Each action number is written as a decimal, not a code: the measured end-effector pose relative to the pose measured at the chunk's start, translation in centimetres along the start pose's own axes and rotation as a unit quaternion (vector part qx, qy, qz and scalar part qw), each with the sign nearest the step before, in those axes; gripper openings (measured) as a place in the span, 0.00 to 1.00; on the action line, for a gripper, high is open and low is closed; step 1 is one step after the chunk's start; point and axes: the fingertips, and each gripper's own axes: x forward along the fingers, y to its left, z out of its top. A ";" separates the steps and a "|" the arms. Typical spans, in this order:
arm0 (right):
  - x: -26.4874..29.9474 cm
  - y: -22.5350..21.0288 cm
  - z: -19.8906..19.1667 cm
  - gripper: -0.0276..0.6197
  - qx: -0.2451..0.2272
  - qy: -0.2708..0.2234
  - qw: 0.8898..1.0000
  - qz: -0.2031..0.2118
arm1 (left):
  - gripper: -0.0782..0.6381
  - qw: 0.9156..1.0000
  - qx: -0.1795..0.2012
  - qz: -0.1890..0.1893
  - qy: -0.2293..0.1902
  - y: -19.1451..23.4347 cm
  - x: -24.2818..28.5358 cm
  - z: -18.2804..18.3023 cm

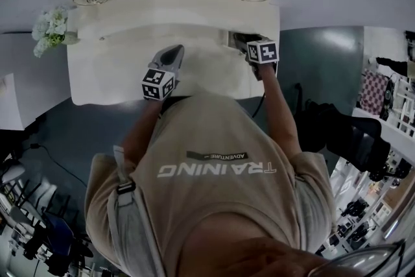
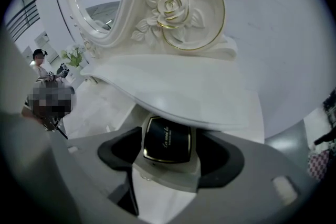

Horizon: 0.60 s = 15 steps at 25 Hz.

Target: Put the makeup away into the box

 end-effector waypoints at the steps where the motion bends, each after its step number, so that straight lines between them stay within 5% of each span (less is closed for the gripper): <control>1: -0.2 0.0 0.0 0.55 0.000 -0.003 1.000 0.000 | 0.11 1.000 0.000 0.000 0.000 0.1 0.0 0.0; 15: -2.1 1.4 0.0 0.55 -0.029 -0.035 0.999 0.022 | 0.11 1.000 0.017 -0.002 0.009 -1.1 -0.2 0.3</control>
